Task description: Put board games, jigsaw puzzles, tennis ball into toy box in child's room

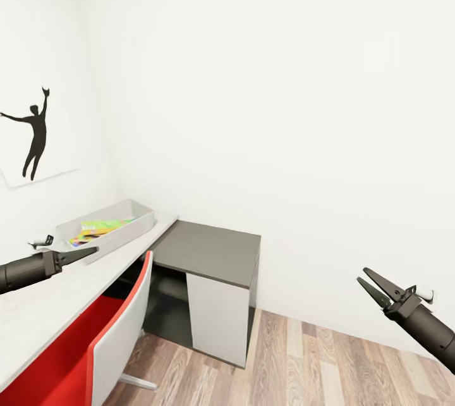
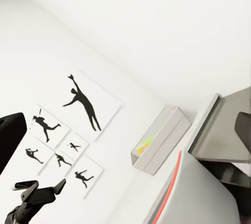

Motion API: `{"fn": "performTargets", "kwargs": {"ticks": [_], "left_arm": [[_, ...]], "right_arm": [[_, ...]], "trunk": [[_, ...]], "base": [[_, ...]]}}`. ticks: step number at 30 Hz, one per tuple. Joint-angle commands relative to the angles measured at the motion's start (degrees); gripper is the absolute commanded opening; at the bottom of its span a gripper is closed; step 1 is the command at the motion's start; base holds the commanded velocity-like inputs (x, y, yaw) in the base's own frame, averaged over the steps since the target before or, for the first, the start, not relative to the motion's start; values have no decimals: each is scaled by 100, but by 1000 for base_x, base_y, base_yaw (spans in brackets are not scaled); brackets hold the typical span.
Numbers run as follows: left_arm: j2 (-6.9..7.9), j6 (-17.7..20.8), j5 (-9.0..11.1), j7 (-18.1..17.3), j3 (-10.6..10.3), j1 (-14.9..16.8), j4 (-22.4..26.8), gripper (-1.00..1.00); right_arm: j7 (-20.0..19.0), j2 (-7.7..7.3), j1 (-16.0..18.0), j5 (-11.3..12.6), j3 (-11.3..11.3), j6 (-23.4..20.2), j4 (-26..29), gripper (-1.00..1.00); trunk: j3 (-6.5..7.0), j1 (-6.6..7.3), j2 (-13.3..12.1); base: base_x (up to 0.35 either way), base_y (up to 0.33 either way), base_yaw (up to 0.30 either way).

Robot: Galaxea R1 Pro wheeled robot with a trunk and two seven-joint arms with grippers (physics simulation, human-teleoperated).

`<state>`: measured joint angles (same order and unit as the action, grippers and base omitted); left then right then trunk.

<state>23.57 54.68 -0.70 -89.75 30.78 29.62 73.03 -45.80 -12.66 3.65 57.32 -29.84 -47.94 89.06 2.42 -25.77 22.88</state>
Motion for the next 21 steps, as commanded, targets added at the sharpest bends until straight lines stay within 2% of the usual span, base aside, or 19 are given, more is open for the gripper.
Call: {"fn": "performTargets", "kwargs": {"ticks": [1,21], "left_arm": [[0,61,-9,-25,2,0,1,100],[-3,61,-9,-25,-8,0,1,100]], "right_arm": [[-9,0,4,7,-4,-30,-3,100],[7,12,5,4,-4,-27,-3,100]], "trunk": [[5,-1,4],[144,-1,4]], "base": [[-80,0,-204],[-78,0,-204]]}}
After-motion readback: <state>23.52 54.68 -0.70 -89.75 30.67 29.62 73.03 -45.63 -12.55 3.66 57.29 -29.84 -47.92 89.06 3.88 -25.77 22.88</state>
